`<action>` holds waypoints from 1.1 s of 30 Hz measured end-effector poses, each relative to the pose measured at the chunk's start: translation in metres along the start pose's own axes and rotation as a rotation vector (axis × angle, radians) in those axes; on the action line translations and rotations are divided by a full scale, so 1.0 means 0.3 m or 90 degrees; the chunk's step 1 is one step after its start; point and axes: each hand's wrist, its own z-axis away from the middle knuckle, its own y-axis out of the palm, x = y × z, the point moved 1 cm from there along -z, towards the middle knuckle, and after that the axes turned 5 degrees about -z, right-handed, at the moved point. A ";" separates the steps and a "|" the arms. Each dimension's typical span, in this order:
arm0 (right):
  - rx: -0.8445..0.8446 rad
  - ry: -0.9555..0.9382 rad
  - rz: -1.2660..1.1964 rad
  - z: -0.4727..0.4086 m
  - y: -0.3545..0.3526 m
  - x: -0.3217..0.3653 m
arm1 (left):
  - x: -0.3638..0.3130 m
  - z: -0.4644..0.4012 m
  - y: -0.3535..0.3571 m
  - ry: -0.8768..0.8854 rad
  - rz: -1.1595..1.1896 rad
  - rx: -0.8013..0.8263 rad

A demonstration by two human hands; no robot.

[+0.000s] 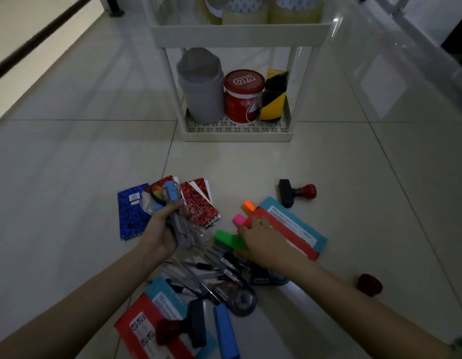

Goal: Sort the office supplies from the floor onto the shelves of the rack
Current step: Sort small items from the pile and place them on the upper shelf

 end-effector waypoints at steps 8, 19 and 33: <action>-0.056 -0.073 0.050 -0.006 0.061 0.049 | 0.012 0.005 0.012 -0.010 -0.008 -0.021; 0.031 -0.137 0.005 0.014 0.095 0.095 | 0.025 0.001 -0.002 -0.035 -0.016 -0.028; -0.012 -0.025 -0.090 -0.035 0.019 0.019 | 0.009 0.007 -0.017 -0.011 0.014 -0.011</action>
